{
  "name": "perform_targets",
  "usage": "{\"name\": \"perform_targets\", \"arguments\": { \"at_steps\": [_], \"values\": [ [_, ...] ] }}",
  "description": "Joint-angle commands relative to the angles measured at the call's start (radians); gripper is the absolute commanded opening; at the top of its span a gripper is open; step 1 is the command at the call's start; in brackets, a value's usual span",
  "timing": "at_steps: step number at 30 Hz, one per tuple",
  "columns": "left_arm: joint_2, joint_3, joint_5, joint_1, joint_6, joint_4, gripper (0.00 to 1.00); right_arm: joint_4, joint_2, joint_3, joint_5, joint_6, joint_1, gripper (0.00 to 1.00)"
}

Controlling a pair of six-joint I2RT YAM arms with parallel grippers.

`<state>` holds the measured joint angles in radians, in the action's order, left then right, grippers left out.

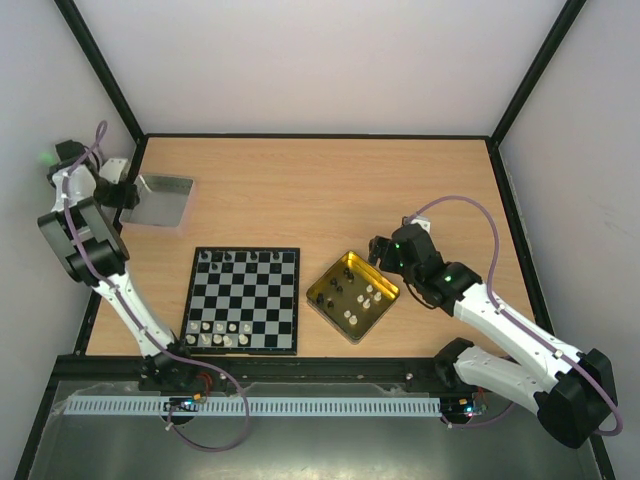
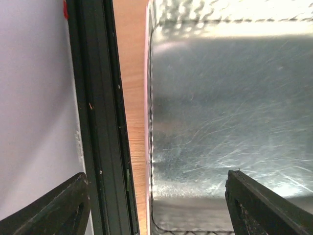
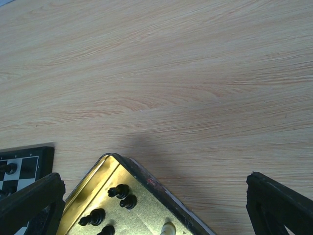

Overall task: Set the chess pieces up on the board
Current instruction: Place the storage box at the center of the board, then adjust the storage box at the center of the board.

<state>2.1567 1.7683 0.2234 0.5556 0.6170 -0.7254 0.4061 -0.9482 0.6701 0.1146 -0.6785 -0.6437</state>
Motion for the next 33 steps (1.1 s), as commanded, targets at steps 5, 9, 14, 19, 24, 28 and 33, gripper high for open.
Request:
{"name": "perform_targets", "arguments": {
  "at_steps": [5,9,14,19,24,28,33],
  "values": [
    [-0.194,-0.054,0.097,-0.043,0.001,-0.029,0.77,0.025,-0.029,0.036,0.054,0.012,-0.007,0.98],
    [-0.310,-0.136,0.137,-0.069,0.009,-0.030,0.77,0.056,-0.098,0.053,0.076,0.003,-0.007,0.98],
    [-0.463,-0.268,0.170,-0.137,0.030,-0.055,0.77,0.069,-0.202,0.075,0.054,-0.004,-0.007,0.76],
    [-0.593,-0.359,0.220,-0.193,0.059,-0.113,0.77,0.088,-0.228,0.114,0.052,0.012,-0.007,0.73],
    [-0.677,-0.432,0.260,-0.238,0.074,-0.149,0.77,0.109,-0.290,0.156,0.031,0.029,-0.007,0.77],
    [-0.727,-0.462,0.315,-0.254,0.103,-0.195,0.77,0.121,-0.346,0.177,0.006,0.038,-0.010,0.77],
    [-0.750,-0.475,0.341,-0.271,0.120,-0.225,0.77,0.140,-0.388,0.179,-0.013,0.078,-0.025,0.74]
  ]
}}
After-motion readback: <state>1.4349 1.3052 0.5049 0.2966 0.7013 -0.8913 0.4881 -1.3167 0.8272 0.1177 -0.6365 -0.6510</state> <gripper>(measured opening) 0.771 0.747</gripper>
